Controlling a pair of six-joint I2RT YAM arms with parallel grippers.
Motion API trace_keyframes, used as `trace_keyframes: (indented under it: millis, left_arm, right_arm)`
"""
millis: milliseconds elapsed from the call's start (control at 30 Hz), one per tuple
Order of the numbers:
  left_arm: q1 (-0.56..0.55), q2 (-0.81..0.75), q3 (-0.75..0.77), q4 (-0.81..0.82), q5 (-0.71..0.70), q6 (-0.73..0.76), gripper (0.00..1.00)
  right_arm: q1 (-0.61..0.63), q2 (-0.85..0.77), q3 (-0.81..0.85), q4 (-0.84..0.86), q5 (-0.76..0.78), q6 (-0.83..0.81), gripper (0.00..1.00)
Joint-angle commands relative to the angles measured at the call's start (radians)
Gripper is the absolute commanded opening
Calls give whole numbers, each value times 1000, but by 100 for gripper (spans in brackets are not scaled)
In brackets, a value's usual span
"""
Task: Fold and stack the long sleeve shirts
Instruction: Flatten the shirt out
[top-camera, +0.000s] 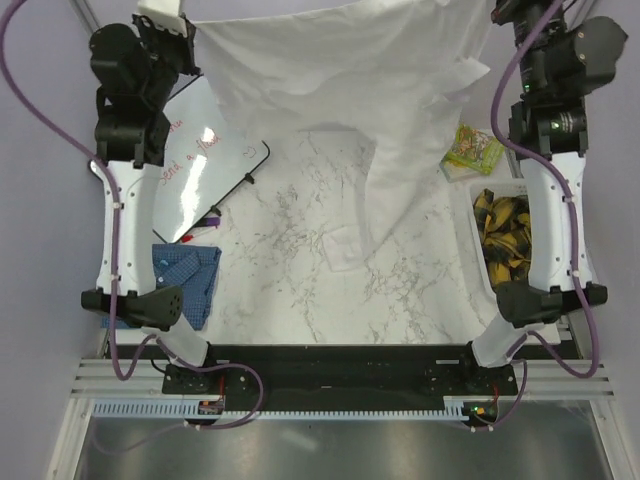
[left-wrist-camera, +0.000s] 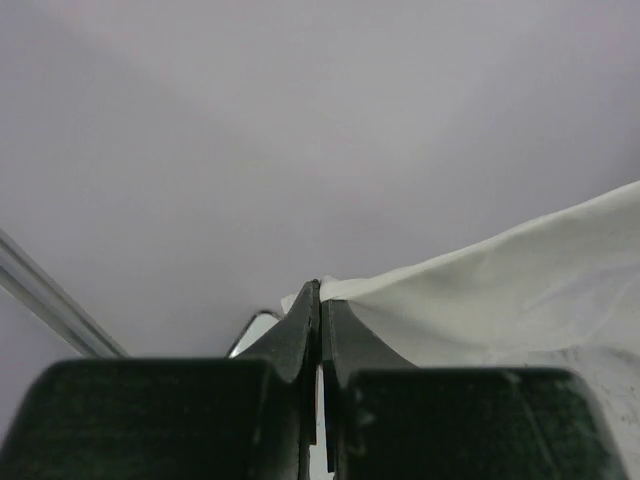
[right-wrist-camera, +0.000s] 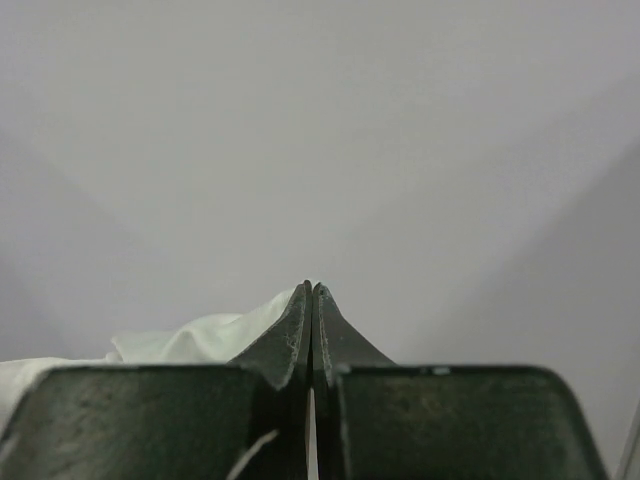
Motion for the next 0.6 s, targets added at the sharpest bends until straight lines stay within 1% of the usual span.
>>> trace_keyframes:
  millis: [0, 33, 67, 100, 133, 167, 200, 233, 267, 300, 333, 367, 400, 433, 467, 500, 533, 567]
  left_arm:
    - [44, -197, -45, 124, 164, -13, 2]
    - [44, -236, -107, 131, 195, 8, 2]
    - [44, -276, -182, 143, 276, 48, 2]
    - [44, -316, -347, 144, 322, 69, 2]
    - [44, -410, -442, 138, 365, 91, 2]
    - [44, -457, -539, 106, 449, 147, 2]
    - [44, -516, -745, 89, 479, 178, 2]
    - [43, -620, -850, 61, 499, 210, 2]
    - [43, -682, -947, 30, 538, 297, 2]
    - [43, -737, -1130, -40, 548, 336, 2]
    - [43, -856, -1214, -75, 554, 373, 2]
    - [43, -914, -1350, -115, 562, 458, 2]
    - [43, -969, -1411, -172, 553, 476, 2]
    - [43, -1029, -1457, -215, 556, 504, 2]
    - [43, -1116, -1530, -273, 590, 598, 2]
    - [43, -1159, -1564, -318, 594, 631, 2]
    - [43, -1189, -1595, -370, 586, 645, 2]
    - [43, -1227, -1647, -405, 566, 683, 4]
  right_arm:
    - [-2, -185, -69, 190, -133, 10, 0]
    - [-2, -287, -162, 212, -161, 6, 0]
    - [-2, -343, -266, 238, -204, -34, 0]
    - [-4, -397, -463, 244, -244, -62, 0]
    - [-2, -497, -556, 233, -309, -89, 0]
    - [-2, -549, -645, 206, -340, -124, 0]
    - [-4, -599, -804, 116, -367, -210, 0]
    - [-4, -697, -881, 67, -402, -247, 0]
    - [-2, -742, -947, 5, -422, -288, 0]
    - [-2, -786, -1063, -147, -457, -398, 0]
    - [-2, -875, -1111, -225, -482, -455, 0]
    - [-2, -918, -1162, -278, -491, -497, 0]
    - [-2, -960, -1257, -381, -491, -520, 0]
    - [-2, -1028, -1290, -458, -506, -669, 0]
    - [-2, -1055, -1320, -519, -532, -730, 0]
    - [-4, -1080, -1393, -581, -534, -763, 0]
    - [-2, -1103, -1423, -622, -542, -860, 15]
    - [-2, -1104, -1452, -688, -558, -931, 31]
